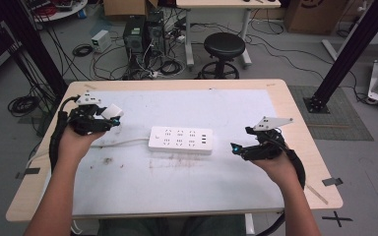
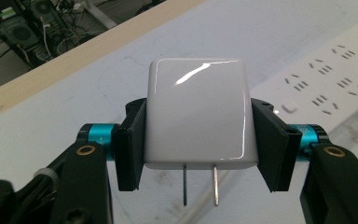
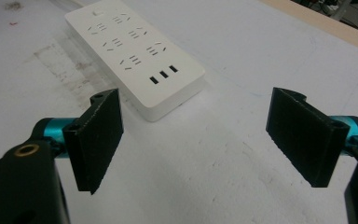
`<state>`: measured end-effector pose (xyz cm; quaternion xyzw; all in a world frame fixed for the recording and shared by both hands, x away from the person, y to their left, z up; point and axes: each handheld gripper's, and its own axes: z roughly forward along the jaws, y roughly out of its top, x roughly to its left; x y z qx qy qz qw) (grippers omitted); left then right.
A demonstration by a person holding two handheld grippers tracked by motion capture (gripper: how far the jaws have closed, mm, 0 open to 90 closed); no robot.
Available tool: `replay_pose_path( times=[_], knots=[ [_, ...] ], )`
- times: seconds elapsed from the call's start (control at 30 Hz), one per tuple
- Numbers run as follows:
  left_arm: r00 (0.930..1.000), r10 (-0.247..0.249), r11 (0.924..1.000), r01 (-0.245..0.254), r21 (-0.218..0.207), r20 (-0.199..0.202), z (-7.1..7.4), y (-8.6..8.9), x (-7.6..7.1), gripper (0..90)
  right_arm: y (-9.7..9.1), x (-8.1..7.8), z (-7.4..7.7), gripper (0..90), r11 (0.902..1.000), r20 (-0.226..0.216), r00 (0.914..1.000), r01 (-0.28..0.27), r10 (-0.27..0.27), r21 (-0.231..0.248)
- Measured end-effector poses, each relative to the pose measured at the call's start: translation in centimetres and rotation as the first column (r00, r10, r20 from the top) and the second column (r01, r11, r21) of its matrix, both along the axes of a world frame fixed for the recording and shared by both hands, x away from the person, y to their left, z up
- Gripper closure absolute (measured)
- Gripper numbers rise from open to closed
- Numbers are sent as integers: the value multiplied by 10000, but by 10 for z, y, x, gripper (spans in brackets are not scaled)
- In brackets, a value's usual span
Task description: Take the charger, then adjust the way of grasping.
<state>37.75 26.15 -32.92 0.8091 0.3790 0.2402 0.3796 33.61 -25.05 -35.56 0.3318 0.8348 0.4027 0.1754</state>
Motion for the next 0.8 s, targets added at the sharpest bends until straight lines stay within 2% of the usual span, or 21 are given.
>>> replay_pose_path(
  times=[0.03, 0.07, 0.17, 0.2, 0.23, 0.33, 0.37, 0.4, 0.6, 0.8],
  knots=[
    [10000, 0, 10000, 0, 0, 0, 0, 0, 0, 425, 0, 0, 0, 194, 10000, 0, 10000, 0, 0, 0],
    [9994, -334, 9994, 334, 31, 85, 0, -4, -6, 425, -1, 0, -1, 194, 10000, -32, 10000, 15, -15, 21],
    [9956, -912, 9958, 910, 91, 224, -1, -10, -13, 425, -2, 0, -2, 194, 10000, -94, 10000, -14, 14, 25],
    [9956, -912, 9958, 910, 91, 224, -1, -10, -13, 425, -2, 0, -2, 194, 10000, -94, 10000, -14, 14, 25],
    [9903, -1366, 9906, 1365, 67, 271, -2, -14, -16, 425, -1, 0, -2, 194, 10000, -47, 10000, -37, 37, 30],
    [9802, -1945, 9809, 1942, 125, 374, -4, -20, -19, 425, 0, -2, 0, 194, 10000, -31, 10000, -26, 26, 24],
    [9802, -1945, 9809, 1942, 125, 374, -4, -20, -19, 425, 0, -2, 0, 194, 10000, -31, 10000, -26, 26, 24],
    [9764, -2129, 9771, 2126, 128, 367, -6, -21, -20, 425, 1, -2, 1, 194, 10000, -25, 10000, -54, 54, 33],
    [9680, -2480, 9687, 2478, 99, 389, -12, -22, -22, 425, 2, -1, 2, 194, 10000, -69, 10000, -12, 12, -30],
    [9642, -2620, 9651, 2617, 135, 408, -15, -23, -23, 425, 2, -1, 5, 194, 10000, -1, 10000, -50, 50, -52]
  ],
)
